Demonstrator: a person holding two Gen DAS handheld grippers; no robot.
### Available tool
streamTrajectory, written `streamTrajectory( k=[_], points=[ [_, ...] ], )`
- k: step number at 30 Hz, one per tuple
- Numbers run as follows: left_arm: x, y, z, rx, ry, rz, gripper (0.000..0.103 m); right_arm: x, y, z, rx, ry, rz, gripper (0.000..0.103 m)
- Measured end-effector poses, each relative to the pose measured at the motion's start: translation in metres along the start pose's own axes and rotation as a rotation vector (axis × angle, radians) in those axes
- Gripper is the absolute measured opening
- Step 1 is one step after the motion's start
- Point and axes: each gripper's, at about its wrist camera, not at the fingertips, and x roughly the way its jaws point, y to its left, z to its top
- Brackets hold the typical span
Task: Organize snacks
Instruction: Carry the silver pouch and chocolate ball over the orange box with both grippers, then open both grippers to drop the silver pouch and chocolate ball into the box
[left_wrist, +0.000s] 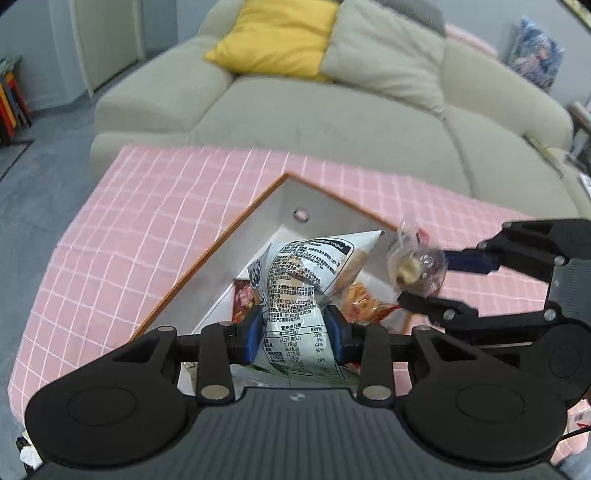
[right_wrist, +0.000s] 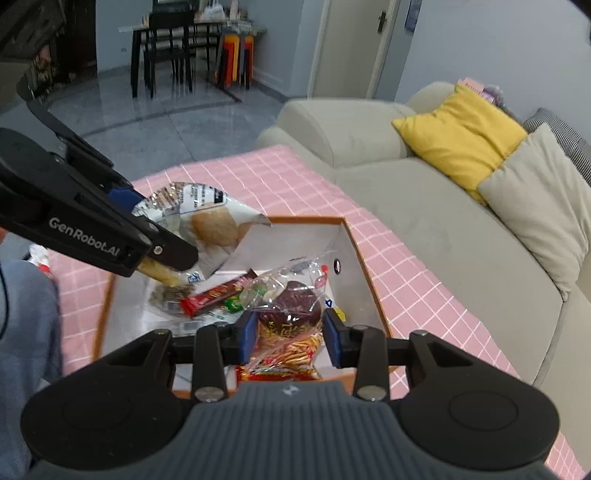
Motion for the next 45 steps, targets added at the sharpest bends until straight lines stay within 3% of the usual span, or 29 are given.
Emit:
streamTrajectory(
  k=[11,18,26,29,31,34,40,45],
  points=[
    [0.086,0.01,-0.002,-0.058,0.189,0.0,0.041,0.088,-0.02,0.01,0.017,0.228,-0.118,0.035],
    [0.115,0.016,-0.004,-0.04,0.245,0.034,0.041,0.122,-0.021,0.003,0.026,0.335,-0.159,0.035],
    [0.122,0.019,-0.005,-0.016,0.248,0.068,0.044,0.135,-0.025,-0.003,0.055,0.376,-0.166,0.037],
    [0.119,0.018,-0.004,0.004,0.241,0.08,0.052,0.133,-0.027,-0.003,0.068,0.373,-0.166,0.04],
    [0.114,0.019,-0.003,-0.003,0.23,0.073,0.06,0.13,-0.027,-0.002,0.075,0.37,-0.179,0.055],
    [0.104,0.019,-0.001,-0.008,0.193,0.067,0.074,0.121,-0.027,0.0,0.089,0.348,-0.208,0.068],
    [0.074,0.017,0.003,0.003,0.116,0.073,0.076,0.094,-0.025,0.009,0.098,0.293,-0.236,0.07],
    [0.029,0.016,0.008,0.013,-0.035,0.087,0.077,0.057,-0.017,0.019,0.099,0.207,-0.256,0.073]
  ],
)
